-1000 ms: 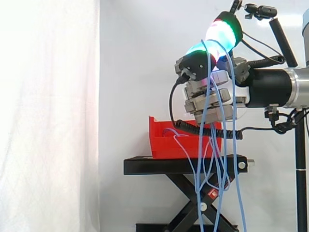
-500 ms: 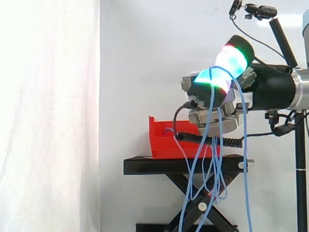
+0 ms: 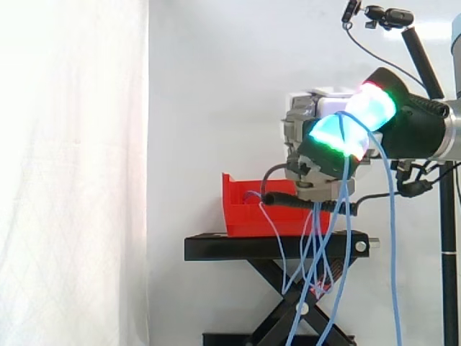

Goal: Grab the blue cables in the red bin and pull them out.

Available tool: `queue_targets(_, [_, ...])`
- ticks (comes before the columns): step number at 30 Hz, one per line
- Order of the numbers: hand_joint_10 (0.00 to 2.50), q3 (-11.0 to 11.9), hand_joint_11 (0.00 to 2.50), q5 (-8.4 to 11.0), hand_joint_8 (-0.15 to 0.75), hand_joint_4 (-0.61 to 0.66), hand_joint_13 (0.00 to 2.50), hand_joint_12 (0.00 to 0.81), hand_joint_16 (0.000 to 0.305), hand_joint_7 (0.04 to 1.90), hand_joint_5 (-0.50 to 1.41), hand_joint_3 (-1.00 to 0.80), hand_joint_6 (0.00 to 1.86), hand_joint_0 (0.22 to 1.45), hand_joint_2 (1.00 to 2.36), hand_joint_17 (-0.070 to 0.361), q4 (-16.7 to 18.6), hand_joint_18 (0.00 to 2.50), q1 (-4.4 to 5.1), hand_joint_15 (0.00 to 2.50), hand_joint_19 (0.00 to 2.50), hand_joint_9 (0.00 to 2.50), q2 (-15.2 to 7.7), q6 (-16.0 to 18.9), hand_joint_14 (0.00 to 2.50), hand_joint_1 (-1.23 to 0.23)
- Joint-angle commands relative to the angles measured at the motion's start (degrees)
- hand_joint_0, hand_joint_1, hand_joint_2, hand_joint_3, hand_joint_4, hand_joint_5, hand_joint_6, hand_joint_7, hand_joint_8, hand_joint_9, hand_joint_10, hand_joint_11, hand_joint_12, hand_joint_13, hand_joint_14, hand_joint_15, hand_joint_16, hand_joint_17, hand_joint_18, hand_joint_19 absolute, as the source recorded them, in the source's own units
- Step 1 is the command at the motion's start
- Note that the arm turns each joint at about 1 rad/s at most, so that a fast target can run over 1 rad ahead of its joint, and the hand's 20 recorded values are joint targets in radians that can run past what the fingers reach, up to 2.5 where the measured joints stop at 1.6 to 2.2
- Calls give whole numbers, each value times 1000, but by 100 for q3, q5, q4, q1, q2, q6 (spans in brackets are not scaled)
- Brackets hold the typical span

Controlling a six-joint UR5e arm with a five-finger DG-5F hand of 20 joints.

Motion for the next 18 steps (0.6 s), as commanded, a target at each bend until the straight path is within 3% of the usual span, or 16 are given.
queue_targets(1, [312,-4,1720,-297,169,-17,860,289,35,966,1068,-1000,0,891,1000,79,1007,1193,-25,1215,1723,1283,-1,-973,2500,-933])
queue_targets(2, [310,-4,1719,-350,160,-15,860,287,36,966,1068,-1000,0,892,1000,80,1297,1194,-25,1207,1721,1284,-1,-1061,2500,-932])
queue_targets(3, [311,-4,1717,-350,161,-17,860,287,36,967,1068,-1000,0,894,1000,82,1297,1196,-25,1208,1715,1284,-1,-1061,2500,-933])
queue_targets(5, [313,-4,1717,-526,169,-8,860,287,35,962,1069,-1000,0,894,1000,79,2061,1194,-25,1210,1723,1284,-1,-1272,2500,-935])
queue_targets(8, [310,4,1721,-596,162,-14,863,295,36,954,1062,-1000,0,895,1000,80,2527,1192,-25,1216,1726,1283,-1,-1378,2500,-936])
queue_targets(18, [296,-4,1731,-754,168,-15,865,293,36,939,1055,-1000,1,894,1000,81,3529,1191,-42,1215,1712,1278,-1,-1483,2500,-936])
